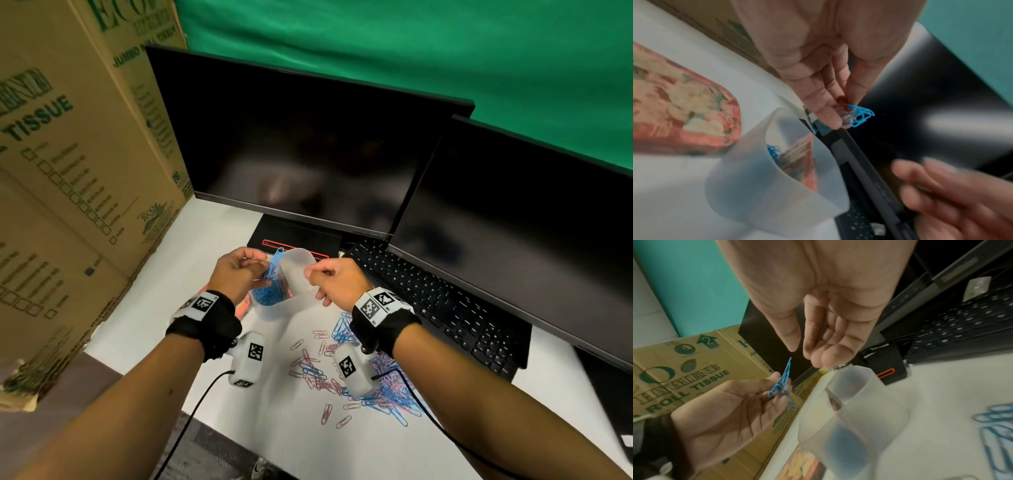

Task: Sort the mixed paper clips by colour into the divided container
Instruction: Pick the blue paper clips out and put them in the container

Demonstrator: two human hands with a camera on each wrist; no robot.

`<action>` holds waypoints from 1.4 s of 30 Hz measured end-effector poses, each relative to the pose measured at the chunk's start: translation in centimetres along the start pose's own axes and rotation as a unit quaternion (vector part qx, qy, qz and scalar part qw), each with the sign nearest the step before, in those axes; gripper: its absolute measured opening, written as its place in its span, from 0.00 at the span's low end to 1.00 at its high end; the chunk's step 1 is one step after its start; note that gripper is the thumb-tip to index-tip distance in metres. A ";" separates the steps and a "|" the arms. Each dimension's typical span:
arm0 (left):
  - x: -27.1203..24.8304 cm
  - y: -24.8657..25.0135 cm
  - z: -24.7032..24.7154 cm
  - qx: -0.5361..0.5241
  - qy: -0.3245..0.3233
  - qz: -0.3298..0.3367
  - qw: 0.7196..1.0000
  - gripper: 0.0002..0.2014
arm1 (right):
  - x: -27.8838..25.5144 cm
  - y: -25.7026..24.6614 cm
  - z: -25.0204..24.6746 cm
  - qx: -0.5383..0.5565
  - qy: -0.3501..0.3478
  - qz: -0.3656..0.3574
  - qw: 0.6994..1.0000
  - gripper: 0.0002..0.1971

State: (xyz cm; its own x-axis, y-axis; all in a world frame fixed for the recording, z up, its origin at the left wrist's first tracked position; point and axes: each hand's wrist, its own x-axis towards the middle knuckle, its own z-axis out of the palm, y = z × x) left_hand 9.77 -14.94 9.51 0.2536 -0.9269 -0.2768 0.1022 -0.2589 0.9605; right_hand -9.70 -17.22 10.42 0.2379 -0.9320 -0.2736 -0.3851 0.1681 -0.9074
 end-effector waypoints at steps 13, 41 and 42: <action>-2.3 -4.4 2.5 0.379 -0.060 0.130 0.914 0.06 | -4.8 8.8 0.3 -0.308 -0.071 0.115 0.942 0.12; -2.6 -11.6 3.7 0.574 -0.092 0.057 0.812 0.08 | -5.9 10.7 4.4 -0.514 -0.118 0.041 0.849 0.15; -2.7 -11.5 3.7 0.571 -0.089 0.057 0.814 0.09 | -5.9 10.6 4.4 -0.527 -0.117 0.032 0.841 0.14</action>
State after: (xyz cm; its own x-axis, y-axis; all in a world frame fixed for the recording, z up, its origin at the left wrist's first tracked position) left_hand 4.31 -10.50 -0.73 0.0449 -0.9610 -0.2728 -0.8986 -0.1582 0.4093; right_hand -11.25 -8.53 1.00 0.3079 -0.8226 -0.4779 -0.9512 -0.2778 -0.1346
